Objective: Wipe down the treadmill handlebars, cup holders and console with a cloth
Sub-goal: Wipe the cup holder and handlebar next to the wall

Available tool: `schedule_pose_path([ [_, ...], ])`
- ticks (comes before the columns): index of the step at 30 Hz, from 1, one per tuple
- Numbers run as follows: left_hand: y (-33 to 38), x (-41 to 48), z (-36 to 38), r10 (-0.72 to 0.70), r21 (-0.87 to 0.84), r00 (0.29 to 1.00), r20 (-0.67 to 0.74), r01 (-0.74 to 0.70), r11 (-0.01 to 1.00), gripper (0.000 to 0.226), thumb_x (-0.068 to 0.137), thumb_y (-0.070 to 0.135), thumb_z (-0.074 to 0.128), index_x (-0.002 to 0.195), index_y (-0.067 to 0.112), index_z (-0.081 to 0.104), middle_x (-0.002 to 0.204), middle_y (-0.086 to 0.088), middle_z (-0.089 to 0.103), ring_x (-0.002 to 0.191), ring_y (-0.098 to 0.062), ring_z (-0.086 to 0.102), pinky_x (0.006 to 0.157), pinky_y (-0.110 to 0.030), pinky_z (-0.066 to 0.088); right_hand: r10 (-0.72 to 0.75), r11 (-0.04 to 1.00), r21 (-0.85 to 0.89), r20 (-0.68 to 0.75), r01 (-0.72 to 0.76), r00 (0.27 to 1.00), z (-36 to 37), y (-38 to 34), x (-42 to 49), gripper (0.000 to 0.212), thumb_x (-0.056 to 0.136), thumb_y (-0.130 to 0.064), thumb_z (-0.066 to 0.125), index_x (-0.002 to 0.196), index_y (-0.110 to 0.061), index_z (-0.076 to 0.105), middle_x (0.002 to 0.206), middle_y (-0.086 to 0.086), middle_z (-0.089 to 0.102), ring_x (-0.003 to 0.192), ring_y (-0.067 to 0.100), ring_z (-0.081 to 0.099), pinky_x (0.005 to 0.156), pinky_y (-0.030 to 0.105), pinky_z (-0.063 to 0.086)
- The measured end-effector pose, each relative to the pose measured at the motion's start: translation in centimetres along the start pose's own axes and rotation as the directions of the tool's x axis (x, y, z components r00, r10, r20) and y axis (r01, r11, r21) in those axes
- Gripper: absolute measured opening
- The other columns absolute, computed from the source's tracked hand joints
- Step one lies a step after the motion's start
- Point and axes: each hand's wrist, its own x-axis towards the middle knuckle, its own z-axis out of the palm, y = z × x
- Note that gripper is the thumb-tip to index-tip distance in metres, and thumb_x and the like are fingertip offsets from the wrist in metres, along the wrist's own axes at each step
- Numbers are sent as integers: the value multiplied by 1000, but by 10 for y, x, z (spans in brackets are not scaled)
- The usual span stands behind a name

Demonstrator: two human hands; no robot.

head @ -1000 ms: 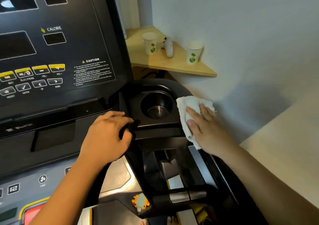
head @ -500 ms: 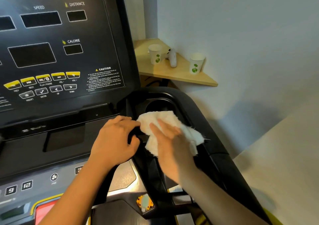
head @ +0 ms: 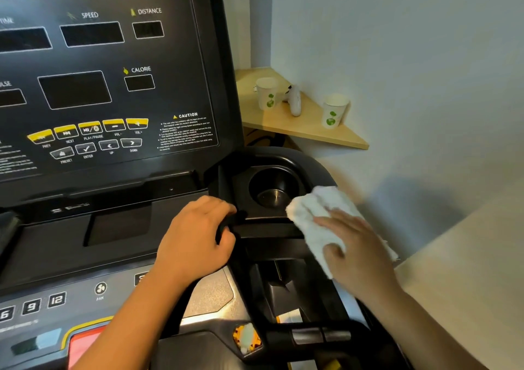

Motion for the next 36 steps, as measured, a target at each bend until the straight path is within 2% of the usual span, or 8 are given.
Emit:
schedule_pose_path([
  [3, 1, 1, 0, 5, -4, 1000, 19, -5, 1000, 31, 74, 26, 55, 102, 18, 67, 97, 4, 67, 94, -16, 60, 83, -33, 51, 225, 968, 91, 80, -232, 971, -11, 30, 8, 55, 91, -34, 27, 143, -38, 42, 147, 4, 47, 116, 27, 55, 89, 32, 46],
  [6, 3, 4, 0, 26, 11, 999, 45, -26, 1000, 36, 76, 31, 50, 105, 18, 67, 99, 4, 67, 94, -17, 61, 85, -34, 50, 337, 917, 146, 213, -371, 917, -10, 46, 35, 48, 101, -40, 27, 148, -51, 22, 149, 5, 45, 123, 30, 53, 97, 38, 43],
  [12, 7, 7, -3, 55, 43, 994, 93, -59, 997, 43, 78, 36, 43, 107, 17, 68, 100, 1, 68, 96, -20, 62, 88, -36, 48, 83, 995, -68, 141, -74, 987, 4, 13, 51, 47, 103, -36, 27, 150, -30, 32, 162, 1, 15, 148, 24, 13, 121, 42, 12],
  [20, 9, 4, -5, 23, 23, 997, 74, -24, 999, 44, 78, 36, 42, 108, 17, 67, 101, 1, 68, 95, -22, 63, 82, -34, 49, -4, 998, 69, 15, 3, 1000, -4, 9, -10, 58, 92, -51, 22, 140, -31, 47, 138, -7, 54, 127, 13, 48, 104, 39, 44],
  [25, 8, 5, -3, -9, -35, 999, 50, 11, 999, 38, 83, 36, 42, 112, 21, 63, 98, 2, 67, 90, -20, 61, 77, -32, 48, -144, 988, 55, 55, 141, 988, 16, -47, 0, 55, 94, -45, 21, 137, -26, 51, 136, -3, 55, 129, 19, 46, 111, 43, 36],
  [30, 6, 3, -2, -63, -152, 998, -4, 62, 986, 31, 88, 30, 44, 116, 26, 56, 99, 11, 60, 85, -12, 60, 72, -38, 54, -313, 948, 103, 160, 300, 936, 33, -97, 8, 61, 95, -16, 57, 149, -28, 32, 155, -3, 33, 144, 18, 19, 118, 37, 10],
  [33, 5, 1, -1, -72, -128, 997, 8, 73, 989, 30, 88, 31, 43, 116, 26, 55, 99, 8, 61, 84, -13, 59, 71, -37, 54, -301, 947, 169, 174, 273, 938, 17, -79, 10, 67, 90, -7, 63, 148, -24, 36, 149, 0, 41, 140, 19, 31, 119, 37, 20],
  [36, 5, 1, -2, -89, -80, 996, 28, 91, 993, 37, 86, 32, 42, 118, 21, 58, 103, -1, 65, 89, -20, 62, 74, -39, 54, -144, 990, 41, 197, 138, 970, -12, -48, 17, 54, 89, -27, 67, 139, -25, 46, 134, 0, 54, 122, 18, 49, 101, 32, 39],
])
